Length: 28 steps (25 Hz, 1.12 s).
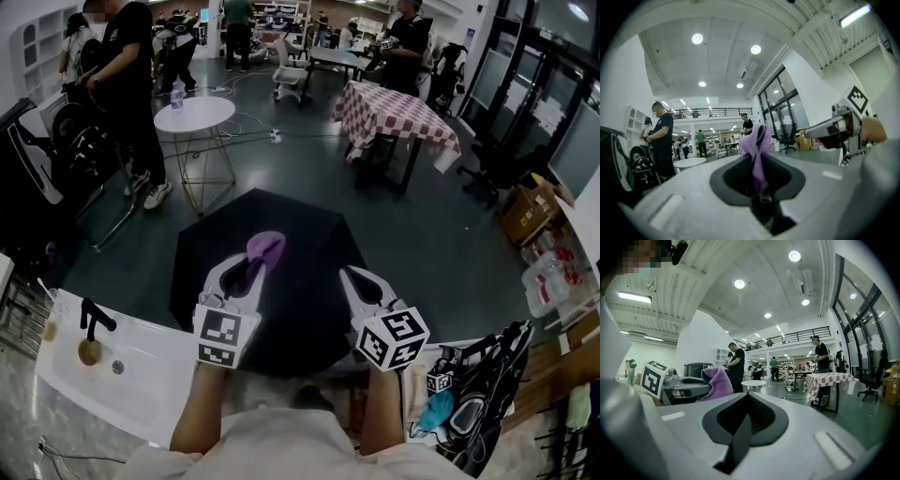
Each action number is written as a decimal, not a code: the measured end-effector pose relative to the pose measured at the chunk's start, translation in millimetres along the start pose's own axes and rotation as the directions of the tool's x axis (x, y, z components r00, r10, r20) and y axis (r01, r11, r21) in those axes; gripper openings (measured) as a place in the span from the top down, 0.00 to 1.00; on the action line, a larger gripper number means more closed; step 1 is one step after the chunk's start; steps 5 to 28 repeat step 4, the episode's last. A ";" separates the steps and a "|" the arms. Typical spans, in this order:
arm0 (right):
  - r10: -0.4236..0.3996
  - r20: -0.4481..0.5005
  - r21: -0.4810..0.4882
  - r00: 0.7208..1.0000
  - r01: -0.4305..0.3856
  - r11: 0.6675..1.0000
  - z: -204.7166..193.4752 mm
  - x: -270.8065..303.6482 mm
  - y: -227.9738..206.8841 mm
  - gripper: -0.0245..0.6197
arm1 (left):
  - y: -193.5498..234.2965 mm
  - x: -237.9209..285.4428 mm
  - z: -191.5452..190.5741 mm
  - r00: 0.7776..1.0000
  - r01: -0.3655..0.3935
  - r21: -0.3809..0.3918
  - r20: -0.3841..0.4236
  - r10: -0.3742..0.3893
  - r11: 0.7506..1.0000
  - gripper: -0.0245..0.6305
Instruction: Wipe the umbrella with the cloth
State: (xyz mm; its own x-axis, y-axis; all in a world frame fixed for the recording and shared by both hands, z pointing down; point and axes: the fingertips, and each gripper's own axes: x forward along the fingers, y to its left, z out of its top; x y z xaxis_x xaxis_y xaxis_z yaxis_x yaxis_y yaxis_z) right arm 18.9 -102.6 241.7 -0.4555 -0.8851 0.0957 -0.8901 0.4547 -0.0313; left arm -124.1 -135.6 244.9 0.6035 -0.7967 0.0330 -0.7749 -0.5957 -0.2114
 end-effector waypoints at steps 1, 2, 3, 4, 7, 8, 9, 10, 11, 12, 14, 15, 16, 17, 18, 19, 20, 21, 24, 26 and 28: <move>0.001 -0.002 0.002 1.000 -0.001 1.000 -0.8 0.1 -0.6 0.95 | -0.8 0.5 -0.8 1.000 0.002 -0.002 -0.003 -0.002 1.000 0.85; 0.001 -0.004 0.004 1.000 -0.001 1.000 -1.3 0.2 -1.3 0.95 | -1.4 0.9 -1.4 1.000 0.002 -0.004 -0.005 -0.002 1.000 0.85; 0.002 -0.005 0.006 1.000 -0.002 1.000 -1.6 0.3 -2.1 0.95 | -1.8 1.3 -1.8 1.000 0.002 -0.006 -0.007 -0.002 1.000 0.85; 0.003 -0.006 0.007 1.000 -0.003 1.000 -1.7 0.6 -2.8 0.95 | -2.0 1.6 -2.1 1.000 0.002 -0.007 -0.008 -0.002 1.000 0.85; 0.003 -0.006 0.007 1.000 -0.003 1.000 -1.7 0.6 -2.8 0.95 | -2.0 1.6 -2.1 1.000 0.002 -0.007 -0.008 -0.002 1.000 0.85; 0.003 -0.006 0.007 1.000 -0.003 1.000 -1.7 0.6 -2.8 0.95 | -2.0 1.6 -2.1 1.000 0.002 -0.007 -0.008 -0.002 1.000 0.85; 0.003 -0.006 0.007 1.000 -0.003 1.000 -1.7 0.6 -2.8 0.95 | -2.0 1.6 -2.1 1.000 0.002 -0.007 -0.008 -0.002 1.000 0.85; 0.003 -0.006 0.007 1.000 -0.003 1.000 -1.7 0.6 -2.8 0.95 | -2.0 1.6 -2.1 1.000 0.002 -0.007 -0.008 -0.002 1.000 0.85; 0.003 -0.006 0.007 1.000 -0.003 1.000 -1.7 0.6 -2.8 0.95 | -2.0 1.6 -2.1 1.000 0.002 -0.007 -0.008 -0.002 1.000 0.85; 0.003 -0.006 0.007 1.000 -0.003 1.000 -1.7 0.6 -2.8 0.95 | -2.0 1.6 -2.1 1.000 0.002 -0.007 -0.008 -0.002 1.000 0.85; 0.003 -0.006 0.007 1.000 -0.003 1.000 -1.7 0.6 -2.8 0.95 | -2.0 1.6 -2.1 1.000 0.002 -0.007 -0.008 -0.002 1.000 0.85; 0.003 -0.006 0.007 1.000 -0.003 1.000 -1.7 0.6 -2.8 0.95 | -2.0 1.6 -2.1 1.000 0.002 -0.007 -0.008 -0.002 1.000 0.85; 0.003 -0.006 0.007 1.000 -0.003 1.000 -1.7 0.6 -2.8 0.95 | -2.0 1.6 -2.1 1.000 0.002 -0.007 -0.008 -0.002 1.000 0.85; 0.003 -0.006 0.007 1.000 -0.003 1.000 -1.7 0.6 -2.8 0.95 | -2.0 1.6 -2.1 1.000 0.002 -0.007 -0.008 -0.002 1.000 0.85; 0.003 -0.006 0.007 1.000 -0.003 1.000 -1.7 0.6 -2.8 0.95 | -2.0 1.6 -2.1 1.000 0.002 -0.007 -0.008 -0.002 1.000 0.85; 0.003 -0.006 0.007 1.000 -0.003 1.000 -1.7 0.6 -2.8 0.95 | -2.0 1.6 -2.1 1.000 0.002 -0.007 -0.008 -0.002 1.000 0.85; 0.003 -0.006 0.007 1.000 -0.003 1.000 -1.7 0.6 -2.8 0.95 | -2.0 1.6 -2.1 1.000 0.002 -0.007 -0.008 -0.002 1.000 0.85; 0.003 -0.006 0.007 1.000 -0.003 1.000 -1.7 0.6 -2.8 0.95 | -2.0 1.6 -2.1 1.000 0.002 -0.007 -0.008 -0.002 1.000 0.85; 0.003 -0.006 0.007 1.000 -0.003 1.000 -1.7 0.6 -2.8 0.95 | -2.0 1.6 -2.1 1.000 0.002 -0.007 -0.008 -0.002 1.000 0.85; 0.003 -0.006 0.007 1.000 -0.003 1.000 -1.7 0.6 -2.8 0.95 | -2.0 1.6 -2.1 1.000 0.002 -0.007 -0.008 -0.002 1.000 0.85; 0.003 -0.006 0.007 1.000 -0.003 1.000 -1.7 0.6 -2.8 0.95 | -2.0 1.6 -2.1 1.000 0.002 -0.007 -0.008 -0.002 1.000 0.85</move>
